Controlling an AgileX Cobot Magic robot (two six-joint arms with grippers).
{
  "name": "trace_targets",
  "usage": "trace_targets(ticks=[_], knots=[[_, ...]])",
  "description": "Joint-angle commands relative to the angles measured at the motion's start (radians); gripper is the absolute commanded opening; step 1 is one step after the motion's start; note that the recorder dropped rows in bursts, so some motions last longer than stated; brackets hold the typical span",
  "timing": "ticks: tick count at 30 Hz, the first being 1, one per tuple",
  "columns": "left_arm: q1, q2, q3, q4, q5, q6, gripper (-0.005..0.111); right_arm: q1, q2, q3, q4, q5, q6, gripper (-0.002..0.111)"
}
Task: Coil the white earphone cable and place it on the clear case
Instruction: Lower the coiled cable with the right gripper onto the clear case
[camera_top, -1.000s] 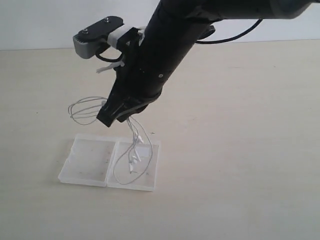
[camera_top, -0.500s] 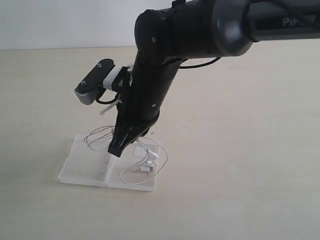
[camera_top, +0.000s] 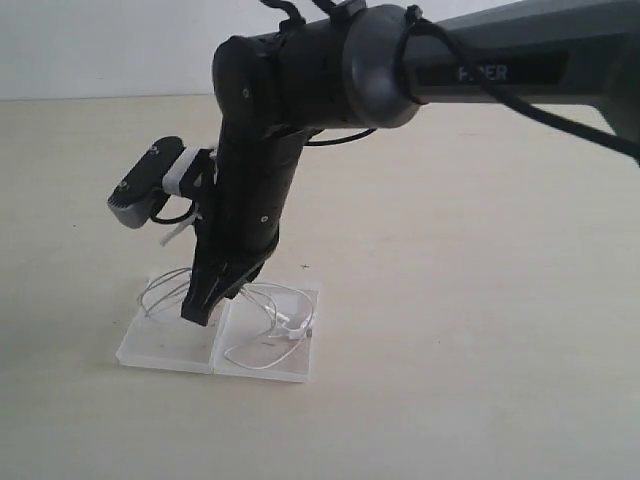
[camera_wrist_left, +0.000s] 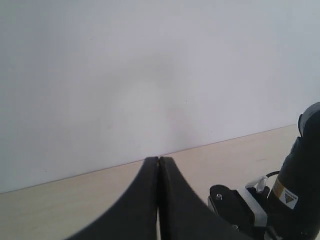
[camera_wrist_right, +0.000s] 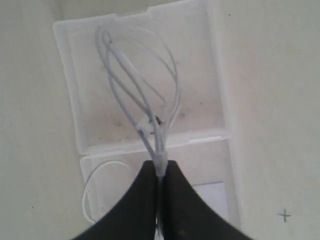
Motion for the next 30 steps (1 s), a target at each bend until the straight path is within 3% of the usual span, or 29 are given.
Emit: trace_targets(ticks=[1,14,16,19,23,26,30], knots=[[0.001,-0.006,0.002,0.009,-0.014,-0.004,0.0,0.022,0.025,-0.008,-0.045,-0.02,-0.005,0.0],[0.001,-0.006,0.002,0.009,-0.014,-0.004,0.0,0.022,0.078,-0.008,-0.056,-0.022,0.009,0.001],[0.001,-0.006,0.002,0.009,-0.014,-0.004,0.0,0.022,0.078,-0.008,-0.056,-0.022,0.022,0.007],[0.001,-0.006,0.002,0.009,-0.014,-0.004,0.0,0.022,0.077,-0.008,-0.056,0.013,0.021,0.027],[0.001,-0.006,0.002,0.009,-0.014,-0.007,0.0,0.022,0.073,-0.021,-0.052,0.077,0.021,0.046],[0.001,-0.006,0.002,0.009,-0.014,-0.007,0.0,0.022,0.041,-0.028,-0.05,0.089,0.021,0.055],[0.001,-0.006,0.002,0.009,-0.014,-0.007,0.0,0.022,0.005,-0.03,-0.048,0.09,0.021,0.059]])
